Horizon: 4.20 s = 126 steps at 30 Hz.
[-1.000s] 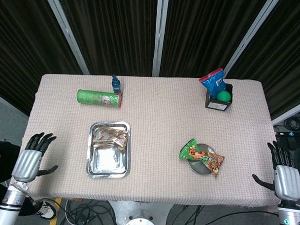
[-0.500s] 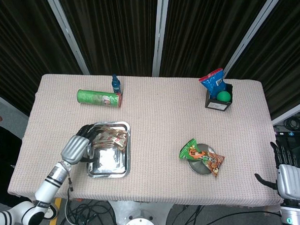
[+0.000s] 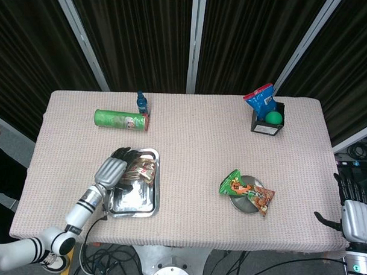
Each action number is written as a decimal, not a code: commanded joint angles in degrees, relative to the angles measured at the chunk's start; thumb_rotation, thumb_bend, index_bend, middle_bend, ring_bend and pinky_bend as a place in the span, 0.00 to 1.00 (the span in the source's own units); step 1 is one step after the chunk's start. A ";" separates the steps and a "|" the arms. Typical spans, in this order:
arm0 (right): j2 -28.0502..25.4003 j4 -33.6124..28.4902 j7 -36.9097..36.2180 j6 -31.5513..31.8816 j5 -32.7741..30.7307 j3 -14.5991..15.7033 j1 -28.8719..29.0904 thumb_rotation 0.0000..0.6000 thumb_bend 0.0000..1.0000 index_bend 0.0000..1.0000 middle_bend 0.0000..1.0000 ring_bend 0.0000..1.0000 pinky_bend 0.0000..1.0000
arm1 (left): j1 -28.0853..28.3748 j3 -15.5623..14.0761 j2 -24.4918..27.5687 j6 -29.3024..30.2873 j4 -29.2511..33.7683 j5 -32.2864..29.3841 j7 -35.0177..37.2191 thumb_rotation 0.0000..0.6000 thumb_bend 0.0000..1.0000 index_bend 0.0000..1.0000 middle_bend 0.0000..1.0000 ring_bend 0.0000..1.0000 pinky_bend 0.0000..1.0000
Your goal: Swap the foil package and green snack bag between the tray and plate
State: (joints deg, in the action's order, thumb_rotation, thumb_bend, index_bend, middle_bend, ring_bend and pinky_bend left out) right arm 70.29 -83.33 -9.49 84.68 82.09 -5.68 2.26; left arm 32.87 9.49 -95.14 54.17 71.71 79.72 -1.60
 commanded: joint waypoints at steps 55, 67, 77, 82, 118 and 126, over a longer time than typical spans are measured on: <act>1.89 4.27 -3.98 -2.59 -0.62 0.18 0.47 1.00 0.01 0.00 0.00 0.00 0.00 | 24.53 4.70 -18.13 -5.24 -27.15 1.67 15.67 1.00 0.14 0.10 0.10 0.04 0.15; 1.76 -3.61 0.73 -8.56 4.20 1.86 5.84 1.00 0.01 0.00 0.00 0.00 0.00 | 5.40 -3.88 5.29 5.30 4.67 -5.30 -3.32 1.00 0.13 0.10 0.11 0.04 0.13; 5.53 -8.58 12.37 -17.46 -2.06 -0.21 11.86 1.00 0.02 0.00 0.09 0.00 0.00 | -8.20 -9.84 15.60 19.42 14.87 -4.26 -4.75 1.00 0.13 0.10 0.13 0.04 0.13; 7.67 -9.17 17.45 -19.23 -5.71 -0.99 13.47 1.00 0.06 0.02 0.17 0.05 0.10 | -12.33 -11.28 17.49 23.90 15.74 -2.13 -2.66 1.00 0.13 0.11 0.13 0.04 0.12; 11.86 -16.00 27.90 -20.10 -2.85 -3.07 22.84 1.00 0.27 0.55 0.53 0.47 0.57 | -26.45 -10.88 20.23 33.39 11.54 2.63 7.99 1.00 0.13 0.13 0.14 0.04 0.12; 20.28 -10.54 30.80 -26.46 -5.25 -4.43 29.71 1.00 0.26 0.55 0.52 0.47 0.57 | -27.32 -10.18 20.11 32.94 10.84 2.71 8.71 1.00 0.13 0.13 0.14 0.04 0.12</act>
State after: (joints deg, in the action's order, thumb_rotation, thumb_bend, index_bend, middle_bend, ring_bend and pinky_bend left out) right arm 88.94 -95.30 20.57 59.55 77.37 -9.79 30.52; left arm 5.60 -0.74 -75.00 87.16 82.59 82.48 7.06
